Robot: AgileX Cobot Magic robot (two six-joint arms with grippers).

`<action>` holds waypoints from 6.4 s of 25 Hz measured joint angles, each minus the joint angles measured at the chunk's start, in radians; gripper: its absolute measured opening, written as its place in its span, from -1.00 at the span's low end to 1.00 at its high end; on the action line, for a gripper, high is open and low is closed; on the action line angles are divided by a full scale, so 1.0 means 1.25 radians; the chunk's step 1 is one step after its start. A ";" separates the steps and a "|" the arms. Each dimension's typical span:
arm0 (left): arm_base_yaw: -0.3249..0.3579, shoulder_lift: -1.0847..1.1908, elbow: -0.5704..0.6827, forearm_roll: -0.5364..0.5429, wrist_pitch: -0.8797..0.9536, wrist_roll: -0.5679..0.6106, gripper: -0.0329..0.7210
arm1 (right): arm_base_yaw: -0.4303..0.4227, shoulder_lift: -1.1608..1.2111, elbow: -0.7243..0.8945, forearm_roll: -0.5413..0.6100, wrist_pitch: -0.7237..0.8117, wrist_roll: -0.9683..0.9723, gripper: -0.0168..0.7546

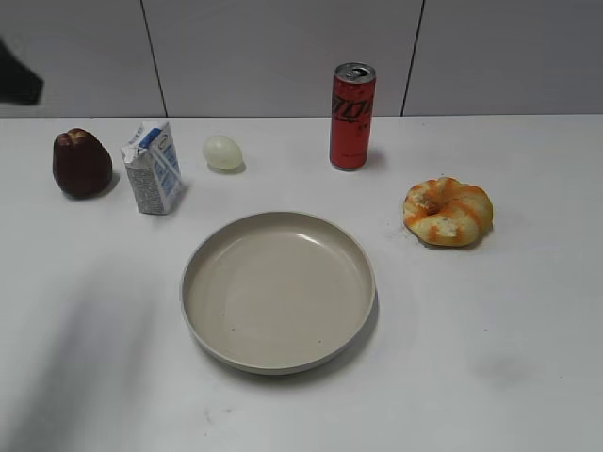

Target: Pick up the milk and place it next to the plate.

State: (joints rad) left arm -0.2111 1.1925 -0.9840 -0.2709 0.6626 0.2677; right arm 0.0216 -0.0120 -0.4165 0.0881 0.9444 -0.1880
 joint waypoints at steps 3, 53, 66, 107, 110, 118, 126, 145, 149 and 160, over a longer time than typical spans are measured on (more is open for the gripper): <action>-0.042 0.150 -0.126 0.013 0.000 0.002 0.57 | 0.000 0.000 0.000 0.000 0.000 0.000 0.34; -0.210 0.769 -0.782 -0.047 0.413 0.496 -0.19 | 0.000 0.000 0.000 0.001 0.000 0.000 0.34; -0.278 0.881 -0.863 0.046 0.348 0.709 -0.19 | 0.000 0.000 0.000 0.002 0.000 0.000 0.34; -0.195 0.722 -0.903 0.207 0.427 0.255 0.68 | 0.000 0.000 0.000 0.004 0.000 0.000 0.34; -0.132 0.698 -0.901 0.242 0.439 0.037 0.67 | 0.000 0.000 0.000 0.004 0.000 0.000 0.34; 0.011 0.575 -0.751 0.125 0.442 -0.135 0.66 | 0.000 0.000 0.000 0.004 0.000 0.000 0.34; 0.072 0.344 -0.473 0.126 0.443 -0.139 0.66 | 0.000 0.000 0.000 0.004 0.000 0.000 0.34; 0.088 -0.350 0.114 0.128 0.446 -0.148 0.65 | 0.000 0.000 0.000 0.004 0.000 0.000 0.34; 0.088 -0.503 0.187 0.128 0.446 -0.148 0.65 | 0.000 0.000 0.000 0.004 0.000 0.000 0.34; 0.088 -0.859 0.334 0.126 0.448 -0.148 0.65 | 0.000 0.000 0.000 0.004 0.000 0.000 0.34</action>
State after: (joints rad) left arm -0.1006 0.1182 -0.5670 -0.1128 1.2220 0.0827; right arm 0.0216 -0.0120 -0.4165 0.0933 0.9444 -0.1880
